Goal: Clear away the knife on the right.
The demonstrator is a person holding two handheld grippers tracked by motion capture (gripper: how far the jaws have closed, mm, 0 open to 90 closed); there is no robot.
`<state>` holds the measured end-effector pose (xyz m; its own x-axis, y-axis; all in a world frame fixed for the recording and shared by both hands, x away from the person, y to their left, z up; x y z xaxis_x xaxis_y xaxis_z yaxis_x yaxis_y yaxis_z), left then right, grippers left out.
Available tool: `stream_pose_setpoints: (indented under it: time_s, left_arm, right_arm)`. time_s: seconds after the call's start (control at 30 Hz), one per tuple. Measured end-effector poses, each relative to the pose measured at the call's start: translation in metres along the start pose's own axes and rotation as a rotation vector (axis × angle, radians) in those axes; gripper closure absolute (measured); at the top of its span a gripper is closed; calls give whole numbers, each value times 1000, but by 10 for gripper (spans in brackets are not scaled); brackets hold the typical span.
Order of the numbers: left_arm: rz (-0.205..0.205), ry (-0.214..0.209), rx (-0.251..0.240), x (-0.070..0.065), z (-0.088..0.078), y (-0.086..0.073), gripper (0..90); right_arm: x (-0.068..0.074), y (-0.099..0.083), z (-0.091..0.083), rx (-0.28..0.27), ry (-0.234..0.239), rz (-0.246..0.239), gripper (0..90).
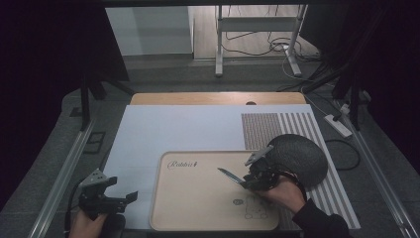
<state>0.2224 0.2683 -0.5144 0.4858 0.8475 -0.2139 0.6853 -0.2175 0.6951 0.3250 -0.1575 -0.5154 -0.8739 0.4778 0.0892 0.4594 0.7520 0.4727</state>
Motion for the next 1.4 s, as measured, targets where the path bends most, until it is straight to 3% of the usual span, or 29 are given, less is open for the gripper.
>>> stream_pose_setpoints:
  time_s: [0.07, 0.17, 0.27, 0.33, 1.0, 1.4]
  left_arm:
    - [0, 1, -1, 0, 0, 0, 1]
    - [1, 1, 1, 0, 0, 0, 1]
    - [1, 1, -1, 0, 0, 0, 1]
    - [1, 1, -1, 0, 0, 0, 1]
    - [6, 1, -1, 0, 0, 0, 1]
    - [6, 3, -1, 0, 0, 0, 3]
  right_arm:
    - [7, 6, 6, 29, 3, -46, 893]
    - [11, 11, 18, 84, -6, -83, 894]
    - [8, 11, 29, 119, -11, -84, 894]
    - [5, 10, 31, 110, 2, -62, 894]
    - [-38, -23, 5, 104, -57, 87, 894]
    - [-51, -32, -3, 110, -75, 131, 892]
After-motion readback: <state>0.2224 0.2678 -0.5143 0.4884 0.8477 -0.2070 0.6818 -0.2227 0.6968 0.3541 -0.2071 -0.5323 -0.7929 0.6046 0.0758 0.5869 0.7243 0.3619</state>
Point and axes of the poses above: each handheld gripper's, and its own axes: z roughly forward along the jaws, y roughly out of its top, x roughly to its left, the point moved 4 cm from there along z, roughly forward along the jaws, and after that the axes turned 1 degree about x, right-handed, at the moved point
